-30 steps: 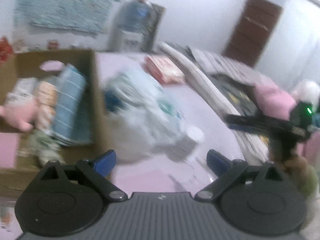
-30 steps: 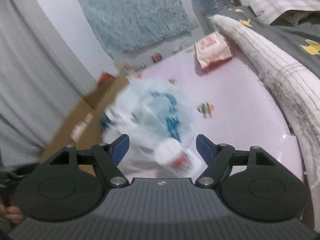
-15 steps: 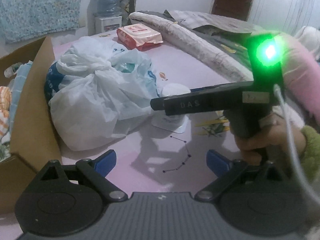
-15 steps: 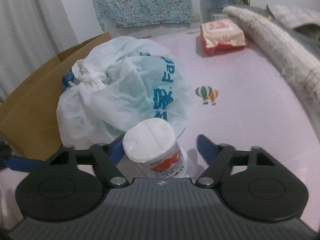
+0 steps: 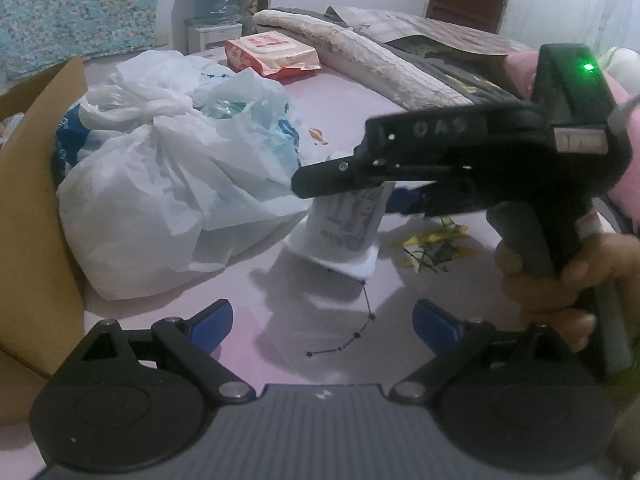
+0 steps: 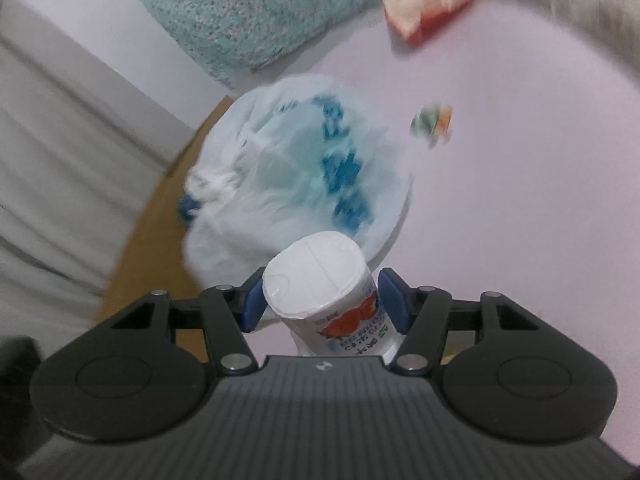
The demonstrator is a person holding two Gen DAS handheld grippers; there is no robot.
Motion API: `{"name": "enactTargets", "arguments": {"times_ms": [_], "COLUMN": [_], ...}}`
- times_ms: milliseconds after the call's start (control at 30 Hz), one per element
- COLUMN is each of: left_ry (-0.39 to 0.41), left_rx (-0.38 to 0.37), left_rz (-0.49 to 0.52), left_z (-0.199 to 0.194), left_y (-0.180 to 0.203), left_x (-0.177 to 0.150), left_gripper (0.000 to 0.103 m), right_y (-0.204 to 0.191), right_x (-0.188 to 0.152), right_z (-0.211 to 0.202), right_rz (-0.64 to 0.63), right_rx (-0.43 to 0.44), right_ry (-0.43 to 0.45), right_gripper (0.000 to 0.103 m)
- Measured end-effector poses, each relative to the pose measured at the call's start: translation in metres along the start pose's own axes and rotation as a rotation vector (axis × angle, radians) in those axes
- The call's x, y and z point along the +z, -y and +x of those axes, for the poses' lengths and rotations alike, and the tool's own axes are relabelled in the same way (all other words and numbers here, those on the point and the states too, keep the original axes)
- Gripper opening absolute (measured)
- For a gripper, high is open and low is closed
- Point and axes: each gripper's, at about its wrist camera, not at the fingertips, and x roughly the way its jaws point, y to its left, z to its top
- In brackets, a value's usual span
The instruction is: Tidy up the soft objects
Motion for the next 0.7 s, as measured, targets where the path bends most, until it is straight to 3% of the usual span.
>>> {"name": "enactTargets", "arguments": {"times_ms": [167,700], "left_ry": [-0.008,0.0], "left_rx": [-0.003,-0.035], "left_rz": [-0.01,-0.04], "left_z": [-0.001,0.011], "left_y": [-0.002,-0.004], "left_x": [-0.005,0.003], "left_gripper": [0.097,0.085], "right_y": [0.011,0.01], "right_x": [-0.009,-0.003], "right_z": [0.012,0.005], "right_rz": [0.169,0.138], "right_rx": [0.139,0.067], "right_ry": [-0.112,-0.073], "right_gripper": [0.058,0.058]}}
